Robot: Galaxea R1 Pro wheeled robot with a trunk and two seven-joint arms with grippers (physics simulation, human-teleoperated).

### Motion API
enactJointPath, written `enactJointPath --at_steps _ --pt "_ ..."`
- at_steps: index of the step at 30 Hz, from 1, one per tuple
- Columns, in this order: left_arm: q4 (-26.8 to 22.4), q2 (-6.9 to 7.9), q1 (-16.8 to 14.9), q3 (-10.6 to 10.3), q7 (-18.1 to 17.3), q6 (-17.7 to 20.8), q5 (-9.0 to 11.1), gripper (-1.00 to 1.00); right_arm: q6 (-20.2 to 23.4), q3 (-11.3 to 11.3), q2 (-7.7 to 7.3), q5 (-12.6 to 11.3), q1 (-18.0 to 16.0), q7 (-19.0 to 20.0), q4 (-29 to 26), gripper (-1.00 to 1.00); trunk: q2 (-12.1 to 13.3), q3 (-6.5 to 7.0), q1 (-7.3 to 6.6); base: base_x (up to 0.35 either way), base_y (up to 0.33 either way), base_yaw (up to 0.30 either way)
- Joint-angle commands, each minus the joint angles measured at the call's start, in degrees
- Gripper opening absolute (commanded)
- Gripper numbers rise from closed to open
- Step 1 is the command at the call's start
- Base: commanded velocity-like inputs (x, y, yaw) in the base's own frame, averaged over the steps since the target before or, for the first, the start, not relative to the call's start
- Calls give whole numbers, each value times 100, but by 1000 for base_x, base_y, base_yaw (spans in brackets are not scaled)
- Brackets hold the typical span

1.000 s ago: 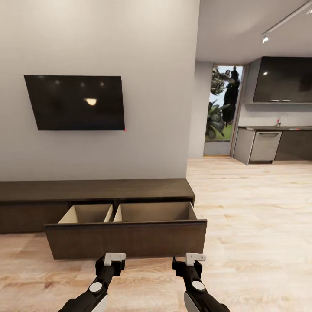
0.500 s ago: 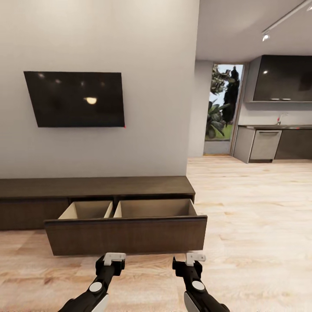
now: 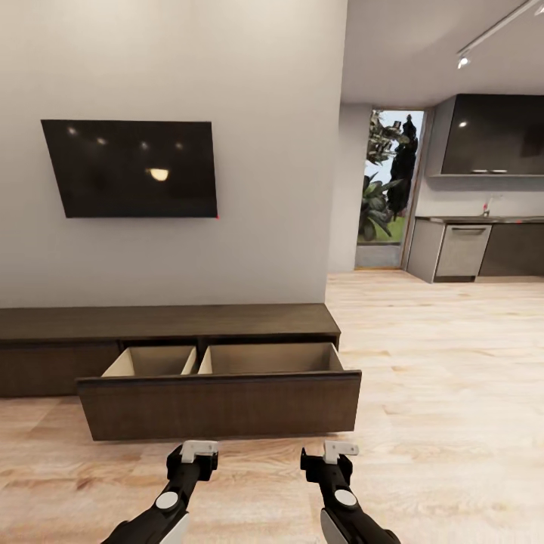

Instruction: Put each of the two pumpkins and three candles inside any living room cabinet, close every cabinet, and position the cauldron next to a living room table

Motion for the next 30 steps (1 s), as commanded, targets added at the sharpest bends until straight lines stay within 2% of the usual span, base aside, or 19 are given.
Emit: enactJointPath --at_steps 1,8,30 --pt "-5 4 -5 -49 40 -17 40 100 -37 39 -4 -61 -7 -38 3 100 -3 -6 -1 0 0 0" --pt "-5 7 -5 -132 42 -16 37 100 -37 39 -3 -61 -7 -38 3 100 -3 -6 -1 96 0 0" --pt "-5 7 -5 -146 38 -15 33 100 -37 39 5 -61 -7 -38 9 100 -3 -6 -1 305 0 0"
